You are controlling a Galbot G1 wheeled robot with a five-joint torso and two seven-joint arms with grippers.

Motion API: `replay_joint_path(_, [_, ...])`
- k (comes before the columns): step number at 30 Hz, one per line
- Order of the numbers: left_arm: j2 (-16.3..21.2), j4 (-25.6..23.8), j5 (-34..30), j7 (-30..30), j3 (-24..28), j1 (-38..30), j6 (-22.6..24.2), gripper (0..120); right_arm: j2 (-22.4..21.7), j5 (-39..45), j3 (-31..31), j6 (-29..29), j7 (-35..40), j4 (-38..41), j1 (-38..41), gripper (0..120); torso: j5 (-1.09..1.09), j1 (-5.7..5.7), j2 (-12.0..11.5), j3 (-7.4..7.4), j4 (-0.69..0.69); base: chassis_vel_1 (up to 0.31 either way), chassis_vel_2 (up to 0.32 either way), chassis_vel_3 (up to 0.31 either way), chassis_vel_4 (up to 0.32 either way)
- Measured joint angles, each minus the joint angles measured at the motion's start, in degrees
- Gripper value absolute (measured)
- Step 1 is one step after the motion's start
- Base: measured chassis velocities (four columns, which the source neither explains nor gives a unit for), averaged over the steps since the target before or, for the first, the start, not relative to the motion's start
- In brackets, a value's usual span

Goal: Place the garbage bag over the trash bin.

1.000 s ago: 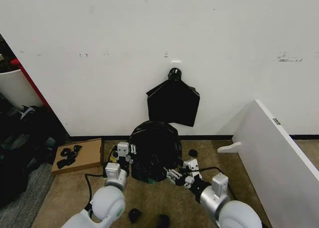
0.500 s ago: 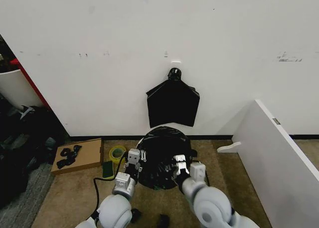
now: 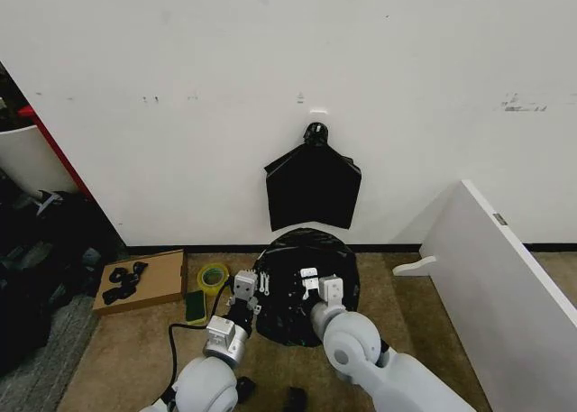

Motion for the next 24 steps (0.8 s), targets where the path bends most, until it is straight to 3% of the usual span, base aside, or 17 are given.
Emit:
replay_joint_path(5, [1.08,-1.71,-2.65,1.05,0.11,-0.14,0.00,4,-0.25,-0.33,0.34,0.87,-0.60,-2.61,0.63,0,0.00,0.00,0.00,0.00,-0.01,0.000,0.000,0.000,0.000])
replay_joint_path(14, [1.89,-1.87,0.48,1.41,0.63,-0.41,-0.07,4,-0.43,-0.32,-1.09,0.23,0.30,-3.90,2.43,0,0.00,0.00,0.01,0.00,0.00,0.000,0.000,0.000,0.000])
replay_joint_path(24, [0.96,1.26,3.19,-0.94,-0.34,-1.71,1.23,4,-3.13,0.90,-1.90,-2.02,1.27,5.23,1.07,0,0.00,0.00,0.01,-0.01,-0.01,0.000,0.000,0.000,0.000])
